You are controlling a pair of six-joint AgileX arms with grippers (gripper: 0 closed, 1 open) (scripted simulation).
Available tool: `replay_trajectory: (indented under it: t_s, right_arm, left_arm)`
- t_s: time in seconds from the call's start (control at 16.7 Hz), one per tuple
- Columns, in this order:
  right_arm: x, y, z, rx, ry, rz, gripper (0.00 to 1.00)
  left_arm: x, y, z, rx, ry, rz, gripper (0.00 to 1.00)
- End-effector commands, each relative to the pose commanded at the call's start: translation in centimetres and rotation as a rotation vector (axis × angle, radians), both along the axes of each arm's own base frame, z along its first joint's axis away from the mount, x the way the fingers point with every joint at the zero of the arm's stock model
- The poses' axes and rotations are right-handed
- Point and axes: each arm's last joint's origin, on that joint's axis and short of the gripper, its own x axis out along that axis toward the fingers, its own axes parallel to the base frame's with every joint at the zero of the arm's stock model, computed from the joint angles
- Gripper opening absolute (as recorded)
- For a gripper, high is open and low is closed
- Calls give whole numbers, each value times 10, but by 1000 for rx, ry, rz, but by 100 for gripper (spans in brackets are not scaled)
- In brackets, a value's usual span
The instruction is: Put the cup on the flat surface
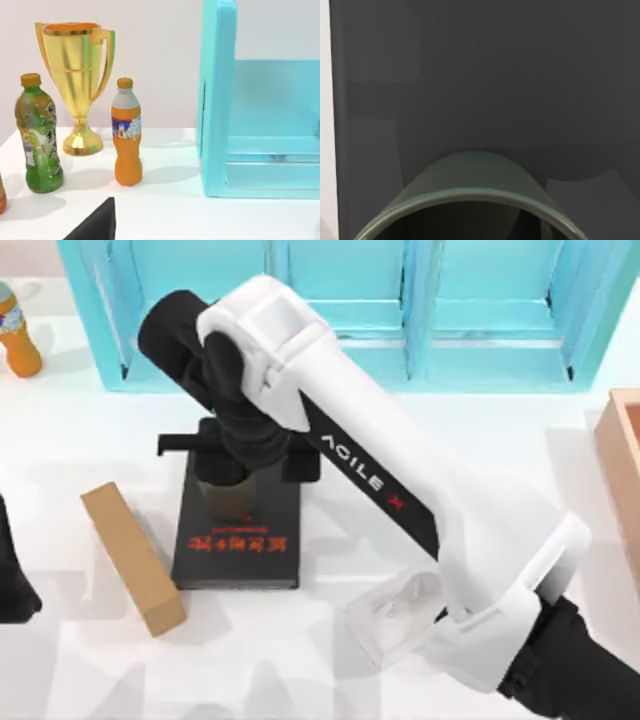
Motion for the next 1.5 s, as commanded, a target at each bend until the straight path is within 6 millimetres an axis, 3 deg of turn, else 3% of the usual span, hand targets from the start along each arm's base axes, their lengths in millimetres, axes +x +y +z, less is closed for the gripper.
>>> replay_trajectory:
  t_s: [0.18, 0.24, 0.78, 1.5]
  right_arm:
    - [0, 0, 0, 0, 0, 0, 2]
    - [0, 0, 0, 0, 0, 0, 0]
    - [-2, 1, 2, 3, -3, 4, 0]
    - [-3, 0, 50, 3, -2, 3, 0]
  left_arm:
    - [0, 0, 0, 0, 0, 0, 100]
    - [0, 0, 0, 0, 0, 0, 100]
    - [0, 0, 0, 0, 0, 0, 100]
    - [0, 0, 0, 0, 0, 0, 100]
